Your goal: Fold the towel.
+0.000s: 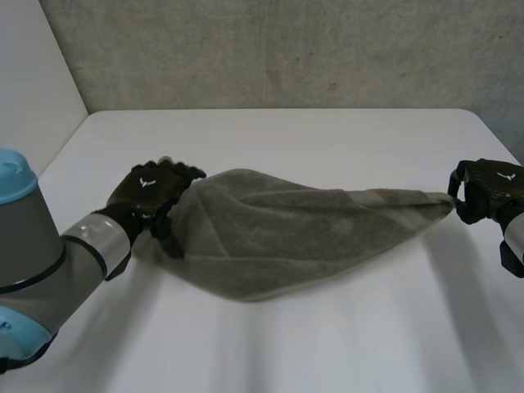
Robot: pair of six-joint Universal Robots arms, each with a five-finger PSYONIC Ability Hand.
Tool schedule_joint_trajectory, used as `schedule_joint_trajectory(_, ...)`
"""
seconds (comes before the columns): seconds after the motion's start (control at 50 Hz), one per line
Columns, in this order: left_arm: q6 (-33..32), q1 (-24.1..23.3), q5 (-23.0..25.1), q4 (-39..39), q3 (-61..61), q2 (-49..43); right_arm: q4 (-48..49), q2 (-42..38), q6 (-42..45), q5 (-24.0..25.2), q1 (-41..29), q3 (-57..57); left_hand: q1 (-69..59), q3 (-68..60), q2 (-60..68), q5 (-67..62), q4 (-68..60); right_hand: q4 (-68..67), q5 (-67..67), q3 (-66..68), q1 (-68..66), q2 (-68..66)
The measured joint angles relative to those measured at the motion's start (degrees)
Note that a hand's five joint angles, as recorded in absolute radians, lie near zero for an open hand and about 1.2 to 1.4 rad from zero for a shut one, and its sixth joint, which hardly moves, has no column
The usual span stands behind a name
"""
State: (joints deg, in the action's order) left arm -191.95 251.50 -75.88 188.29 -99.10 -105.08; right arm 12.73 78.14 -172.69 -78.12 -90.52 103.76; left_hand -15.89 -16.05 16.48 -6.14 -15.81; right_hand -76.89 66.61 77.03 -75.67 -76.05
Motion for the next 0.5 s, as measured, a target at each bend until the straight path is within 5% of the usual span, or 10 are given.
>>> schedule_joint_trajectory(0.3,-11.79,9.92,10.36,-3.56,-6.98,-1.98,1.0,-0.02,0.45,-0.78,-0.57,0.67,-8.23,-8.23,7.65,-8.27,-8.4,0.0,0.0,0.0,0.0,0.0)
schedule_joint_trajectory(0.5,-12.75,8.6,10.65,-3.16,-2.4,-9.59,0.98,0.0,0.59,1.2,-0.54,1.47,-29.46,-28.9,28.66,-28.53,-29.41,0.0,0.0,0.01,0.0,0.0)
